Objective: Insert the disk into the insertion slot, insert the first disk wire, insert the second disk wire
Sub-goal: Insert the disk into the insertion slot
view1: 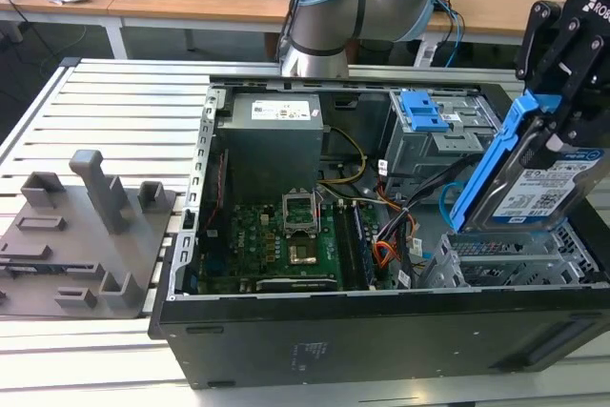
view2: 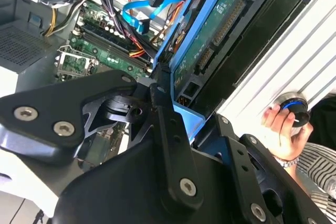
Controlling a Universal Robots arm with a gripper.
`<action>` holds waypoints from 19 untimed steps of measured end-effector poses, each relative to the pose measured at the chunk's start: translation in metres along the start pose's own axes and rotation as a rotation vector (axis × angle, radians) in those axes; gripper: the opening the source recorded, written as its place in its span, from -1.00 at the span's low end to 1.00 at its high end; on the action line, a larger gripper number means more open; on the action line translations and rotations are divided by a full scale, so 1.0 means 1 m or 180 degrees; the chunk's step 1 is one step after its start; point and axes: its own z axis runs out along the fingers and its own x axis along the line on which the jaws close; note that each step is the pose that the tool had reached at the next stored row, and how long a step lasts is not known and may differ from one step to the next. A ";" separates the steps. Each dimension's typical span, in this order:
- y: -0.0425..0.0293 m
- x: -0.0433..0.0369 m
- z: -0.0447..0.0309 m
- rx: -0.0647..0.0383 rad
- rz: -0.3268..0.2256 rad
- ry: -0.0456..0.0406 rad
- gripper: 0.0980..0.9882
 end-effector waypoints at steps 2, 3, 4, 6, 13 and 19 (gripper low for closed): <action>-0.0001 0.0038 0.0005 0.0000 0.0000 0.0001 -0.39; -0.0001 0.0054 0.0007 0.0000 0.0000 0.0001 -0.39; -0.0002 0.0077 0.0011 0.0000 0.0000 0.0002 -0.39; -0.0002 0.0102 0.0017 0.0000 0.0000 0.0004 -0.39; -0.0005 0.0145 0.0086 0.0000 0.0000 0.0005 -0.39; -0.0003 0.0127 0.0168 0.0000 -0.0003 0.0004 -0.39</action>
